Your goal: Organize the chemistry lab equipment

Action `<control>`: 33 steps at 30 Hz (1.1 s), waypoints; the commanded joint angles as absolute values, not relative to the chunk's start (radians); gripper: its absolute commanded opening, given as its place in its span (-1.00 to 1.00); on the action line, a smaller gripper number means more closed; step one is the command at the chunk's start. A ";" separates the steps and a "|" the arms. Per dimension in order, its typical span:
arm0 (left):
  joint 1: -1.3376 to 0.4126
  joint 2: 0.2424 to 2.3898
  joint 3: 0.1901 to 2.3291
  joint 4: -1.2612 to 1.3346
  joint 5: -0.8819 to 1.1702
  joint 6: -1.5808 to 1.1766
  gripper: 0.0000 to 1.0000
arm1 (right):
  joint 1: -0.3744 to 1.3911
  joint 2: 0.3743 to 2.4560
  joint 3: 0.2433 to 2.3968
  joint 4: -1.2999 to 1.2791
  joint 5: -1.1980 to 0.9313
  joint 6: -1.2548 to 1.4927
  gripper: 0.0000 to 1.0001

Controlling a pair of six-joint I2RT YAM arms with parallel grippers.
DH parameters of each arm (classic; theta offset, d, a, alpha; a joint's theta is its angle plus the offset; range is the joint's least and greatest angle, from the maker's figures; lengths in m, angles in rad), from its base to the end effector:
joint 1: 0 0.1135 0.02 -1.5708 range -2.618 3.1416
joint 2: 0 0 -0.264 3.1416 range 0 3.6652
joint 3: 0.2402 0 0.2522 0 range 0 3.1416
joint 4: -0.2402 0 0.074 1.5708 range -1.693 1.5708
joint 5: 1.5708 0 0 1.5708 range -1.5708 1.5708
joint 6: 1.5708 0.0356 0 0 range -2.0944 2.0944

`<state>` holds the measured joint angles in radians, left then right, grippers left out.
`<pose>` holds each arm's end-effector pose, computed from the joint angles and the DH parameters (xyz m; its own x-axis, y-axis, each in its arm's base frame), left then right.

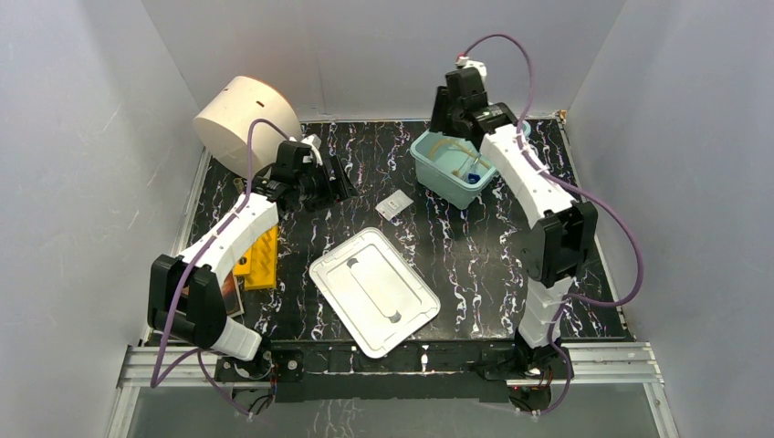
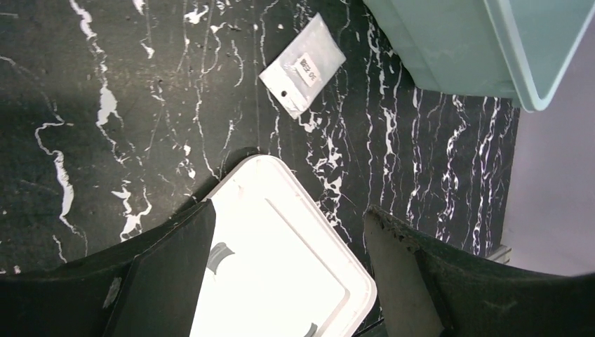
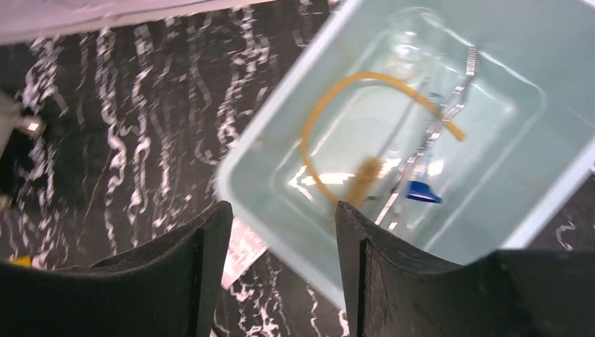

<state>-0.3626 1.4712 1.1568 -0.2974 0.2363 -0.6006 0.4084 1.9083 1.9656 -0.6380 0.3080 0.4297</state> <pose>0.3095 -0.1263 0.2951 -0.7392 -0.3072 -0.5994 0.1289 0.8090 -0.5736 0.4070 0.1643 0.3773 -0.5185 0.2082 -0.8294 0.0772 0.9773 0.1971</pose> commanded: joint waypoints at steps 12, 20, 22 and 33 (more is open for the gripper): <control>-0.295 1.437 1.122 -0.413 0.124 -0.732 0.54 | 0.705 2.048 1.966 -0.650 0.336 0.433 0.41; -0.286 1.443 1.119 -0.419 0.149 -0.725 0.54 | 0.759 2.335 2.277 -0.819 0.456 0.409 0.32; -0.285 1.447 1.120 -0.420 0.154 -0.723 0.54 | 0.758 2.409 2.363 -0.869 0.472 0.414 0.24; -0.278 1.453 1.127 -0.437 0.132 -0.701 0.54 | 0.758 2.612 2.568 -1.022 0.487 0.422 0.14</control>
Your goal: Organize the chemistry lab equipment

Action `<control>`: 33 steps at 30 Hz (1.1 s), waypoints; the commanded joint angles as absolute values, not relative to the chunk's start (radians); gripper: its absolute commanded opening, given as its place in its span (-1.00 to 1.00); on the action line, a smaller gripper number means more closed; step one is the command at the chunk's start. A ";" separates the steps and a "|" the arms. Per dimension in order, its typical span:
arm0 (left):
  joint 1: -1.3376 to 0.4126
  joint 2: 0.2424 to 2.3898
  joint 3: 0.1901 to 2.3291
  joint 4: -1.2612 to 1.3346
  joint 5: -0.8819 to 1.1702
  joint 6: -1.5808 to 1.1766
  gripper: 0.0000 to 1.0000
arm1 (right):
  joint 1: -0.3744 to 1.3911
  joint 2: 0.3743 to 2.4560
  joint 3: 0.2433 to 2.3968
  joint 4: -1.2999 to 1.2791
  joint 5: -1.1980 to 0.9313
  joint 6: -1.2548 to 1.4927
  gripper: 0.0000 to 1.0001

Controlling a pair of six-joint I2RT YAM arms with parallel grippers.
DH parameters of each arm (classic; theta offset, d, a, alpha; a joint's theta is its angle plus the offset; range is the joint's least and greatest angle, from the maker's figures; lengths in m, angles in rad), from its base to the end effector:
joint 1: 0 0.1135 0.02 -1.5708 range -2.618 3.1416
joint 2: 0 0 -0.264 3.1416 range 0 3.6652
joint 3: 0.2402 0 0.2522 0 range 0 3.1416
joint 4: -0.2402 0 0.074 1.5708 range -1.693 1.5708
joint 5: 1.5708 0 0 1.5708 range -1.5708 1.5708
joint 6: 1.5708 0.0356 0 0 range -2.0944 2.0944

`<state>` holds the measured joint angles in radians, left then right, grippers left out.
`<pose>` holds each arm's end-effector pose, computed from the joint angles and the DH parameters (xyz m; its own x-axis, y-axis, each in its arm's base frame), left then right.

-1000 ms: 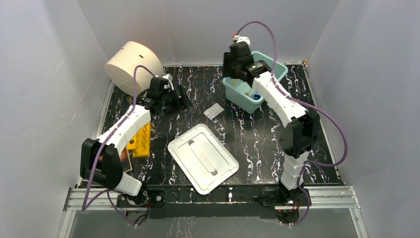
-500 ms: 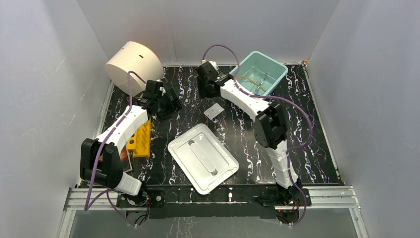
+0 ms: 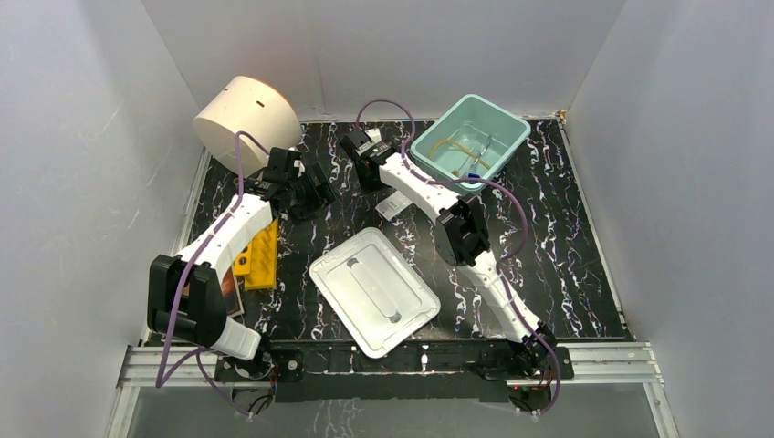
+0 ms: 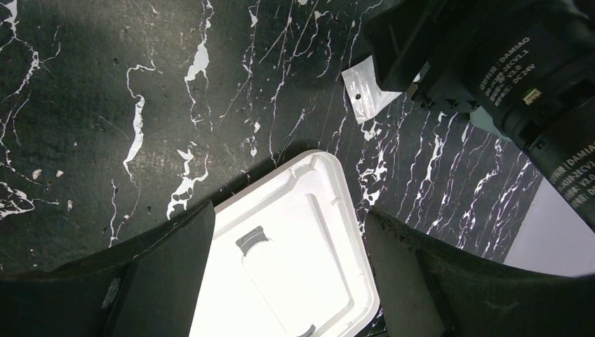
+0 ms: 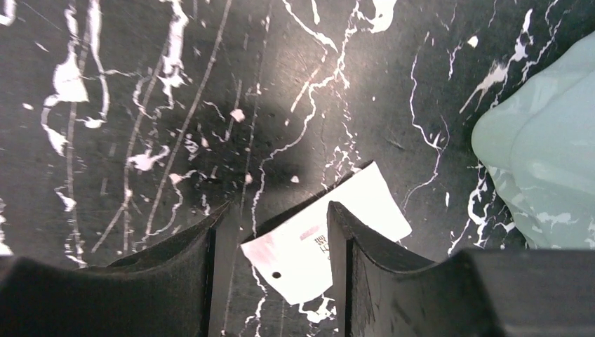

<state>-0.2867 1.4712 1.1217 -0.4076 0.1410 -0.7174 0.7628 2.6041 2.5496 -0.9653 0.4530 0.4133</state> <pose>0.3092 -0.0964 0.2736 -0.7449 -0.4590 -0.4842 -0.1483 0.8215 -0.5506 0.4085 0.3689 0.2049 -0.7470 -0.2145 -0.6292 -0.1699 0.9767 -0.1312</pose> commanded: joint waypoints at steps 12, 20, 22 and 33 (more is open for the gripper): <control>-0.275 1.462 1.112 -0.433 0.145 -0.698 0.54 | 0.753 2.585 2.437 -1.022 0.424 0.408 0.25; -0.274 1.463 1.100 -0.420 0.162 -0.701 0.54 | 0.754 2.457 2.238 -0.983 0.435 0.418 0.17; -0.274 1.463 1.097 -0.419 0.165 -0.701 0.54 | 0.754 2.388 2.140 -0.934 0.436 0.416 0.15; -0.272 1.468 1.089 -0.407 0.184 -0.707 0.54 | 0.724 2.023 1.562 -0.540 0.273 0.413 -0.10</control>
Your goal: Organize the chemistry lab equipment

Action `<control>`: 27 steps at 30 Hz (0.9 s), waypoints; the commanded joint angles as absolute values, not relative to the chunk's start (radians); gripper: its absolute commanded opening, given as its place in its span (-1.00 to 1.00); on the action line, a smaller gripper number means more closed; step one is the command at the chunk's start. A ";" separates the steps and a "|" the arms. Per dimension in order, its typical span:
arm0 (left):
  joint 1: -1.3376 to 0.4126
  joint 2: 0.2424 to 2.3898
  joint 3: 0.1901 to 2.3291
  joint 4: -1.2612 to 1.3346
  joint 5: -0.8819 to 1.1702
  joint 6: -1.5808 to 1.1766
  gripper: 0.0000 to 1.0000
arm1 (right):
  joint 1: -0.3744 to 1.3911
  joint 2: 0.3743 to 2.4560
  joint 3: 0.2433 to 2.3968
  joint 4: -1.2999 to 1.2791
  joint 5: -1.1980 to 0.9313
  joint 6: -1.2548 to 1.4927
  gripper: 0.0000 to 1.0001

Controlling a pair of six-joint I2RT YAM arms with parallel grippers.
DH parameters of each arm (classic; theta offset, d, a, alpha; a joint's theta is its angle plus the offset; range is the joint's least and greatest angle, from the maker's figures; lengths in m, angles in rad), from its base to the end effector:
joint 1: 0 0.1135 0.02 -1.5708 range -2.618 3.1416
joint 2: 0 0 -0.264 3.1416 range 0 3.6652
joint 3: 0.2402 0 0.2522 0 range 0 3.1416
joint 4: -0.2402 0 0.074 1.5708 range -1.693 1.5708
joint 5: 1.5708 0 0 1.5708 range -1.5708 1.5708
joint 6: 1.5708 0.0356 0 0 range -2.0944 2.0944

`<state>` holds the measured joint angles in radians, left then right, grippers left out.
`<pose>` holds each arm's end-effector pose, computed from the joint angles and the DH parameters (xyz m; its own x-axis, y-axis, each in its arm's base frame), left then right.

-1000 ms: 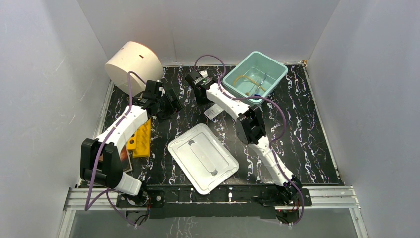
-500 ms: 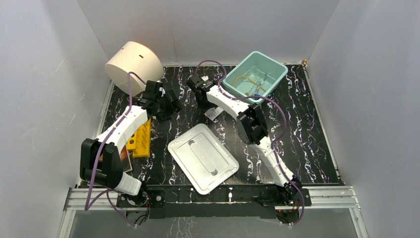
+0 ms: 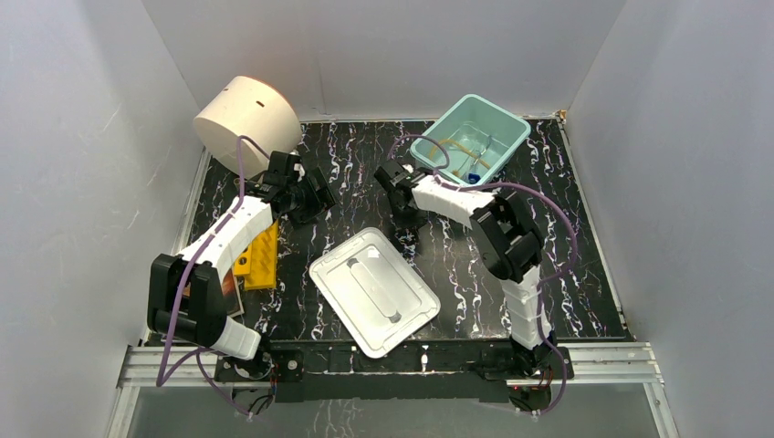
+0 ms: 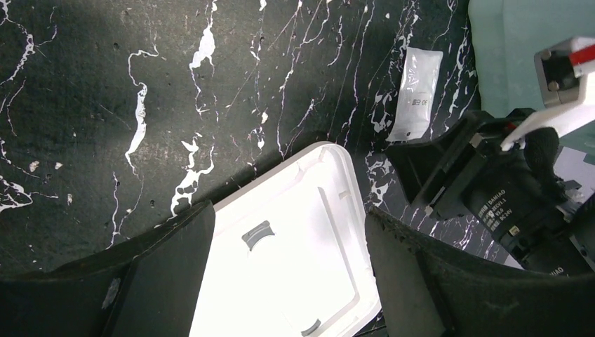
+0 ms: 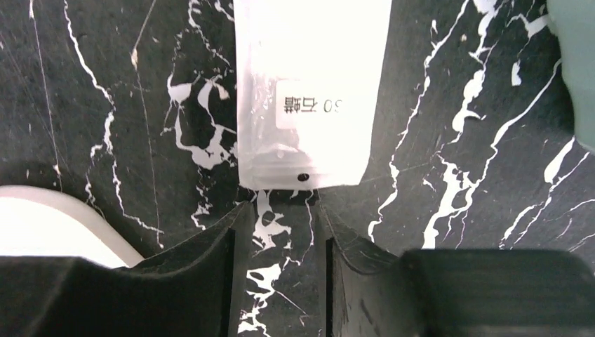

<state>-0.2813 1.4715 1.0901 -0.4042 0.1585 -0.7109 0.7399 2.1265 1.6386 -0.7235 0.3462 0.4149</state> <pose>0.3065 -0.0944 0.2635 -0.7637 -0.4500 -0.4629 -0.1544 0.8235 -0.5459 0.3343 0.2888 0.1753 -0.8528 -0.2651 -0.4499 -0.2210 0.9638 -0.1489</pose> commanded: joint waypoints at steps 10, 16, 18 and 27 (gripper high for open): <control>-0.272 1.458 1.087 -0.413 0.190 -0.710 0.54 | 0.666 2.016 1.590 -0.467 0.224 0.372 0.26; -0.273 1.458 1.088 -0.412 0.192 -0.715 0.54 | 0.650 2.073 1.624 -0.453 0.250 0.332 0.35; -0.272 1.457 1.089 -0.414 0.190 -0.714 0.54 | 0.649 2.087 1.633 -0.462 0.248 0.322 0.38; -0.273 1.460 1.089 -0.413 0.190 -0.716 0.54 | 0.647 2.064 1.552 -0.457 0.230 0.345 0.58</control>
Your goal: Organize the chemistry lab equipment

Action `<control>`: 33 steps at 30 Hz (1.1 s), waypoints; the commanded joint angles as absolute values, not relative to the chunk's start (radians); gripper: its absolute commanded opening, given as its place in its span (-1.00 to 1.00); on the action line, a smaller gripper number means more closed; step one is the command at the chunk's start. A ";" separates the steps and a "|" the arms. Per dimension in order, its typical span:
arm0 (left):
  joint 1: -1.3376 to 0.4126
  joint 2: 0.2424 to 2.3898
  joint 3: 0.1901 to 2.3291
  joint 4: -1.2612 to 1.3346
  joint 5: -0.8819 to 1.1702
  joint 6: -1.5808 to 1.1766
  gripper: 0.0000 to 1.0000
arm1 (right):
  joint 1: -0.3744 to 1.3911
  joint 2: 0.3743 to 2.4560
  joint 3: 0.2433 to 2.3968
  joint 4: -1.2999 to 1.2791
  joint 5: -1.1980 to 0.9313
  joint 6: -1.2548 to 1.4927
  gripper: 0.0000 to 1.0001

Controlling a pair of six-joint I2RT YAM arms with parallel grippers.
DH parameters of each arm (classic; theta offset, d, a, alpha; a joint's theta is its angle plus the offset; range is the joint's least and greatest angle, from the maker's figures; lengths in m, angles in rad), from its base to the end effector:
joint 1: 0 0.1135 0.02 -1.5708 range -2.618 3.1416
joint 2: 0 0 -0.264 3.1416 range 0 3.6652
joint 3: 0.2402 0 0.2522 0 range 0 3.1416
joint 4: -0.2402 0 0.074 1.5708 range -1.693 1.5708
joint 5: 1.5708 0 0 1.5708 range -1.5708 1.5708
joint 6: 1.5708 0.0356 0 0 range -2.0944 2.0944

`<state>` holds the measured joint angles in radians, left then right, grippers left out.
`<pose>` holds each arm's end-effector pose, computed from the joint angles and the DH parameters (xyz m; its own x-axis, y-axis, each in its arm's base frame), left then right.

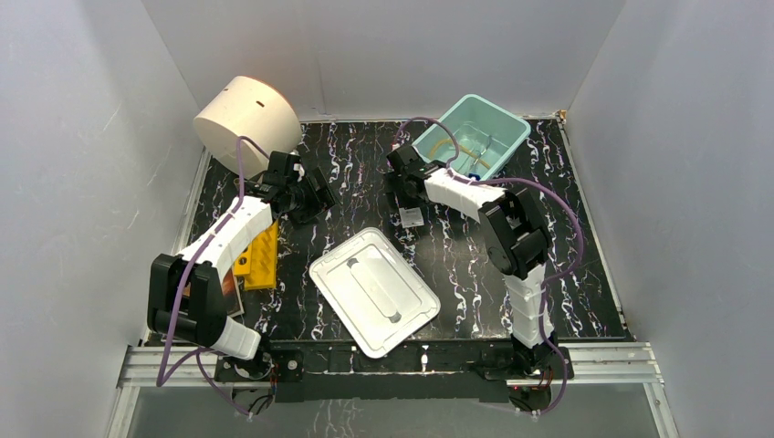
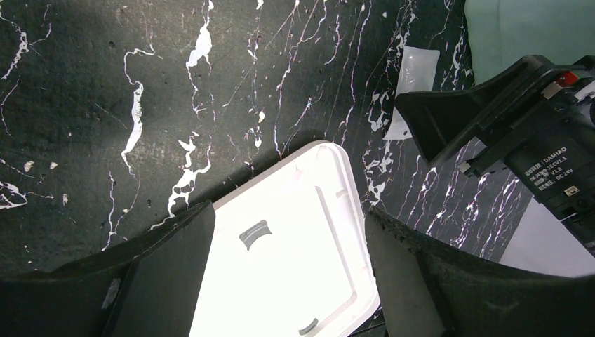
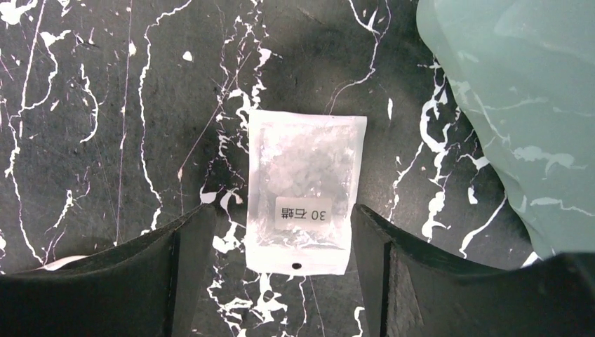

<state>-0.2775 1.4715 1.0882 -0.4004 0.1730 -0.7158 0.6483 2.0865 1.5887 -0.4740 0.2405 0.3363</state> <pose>0.3068 -0.0938 0.2632 -0.7663 -0.4538 -0.4547 -0.1534 0.8166 -0.5565 0.3680 0.2682 0.1892 -0.7797 -0.1885 -0.5972 -0.2353 0.9719 0.0004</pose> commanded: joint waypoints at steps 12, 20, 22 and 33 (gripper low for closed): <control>-0.273 1.457 1.087 -0.416 0.191 -0.715 0.54 | 0.640 2.036 1.502 -0.450 0.255 0.346 0.35; -0.273 1.473 1.099 -0.412 0.198 -0.716 0.54 | 0.671 2.014 1.564 -0.471 0.343 0.206 0.29; -0.273 1.471 1.098 -0.413 0.198 -0.716 0.54 | 0.683 2.010 1.573 -0.470 0.360 0.142 0.31; -0.272 1.471 1.092 -0.408 0.196 -0.719 0.54 | 0.707 2.013 1.593 -0.432 0.278 0.071 0.45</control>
<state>-0.2775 1.4723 1.0882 -0.4004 0.1787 -0.7181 0.7059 2.0556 1.5448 -0.4641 0.3130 0.0990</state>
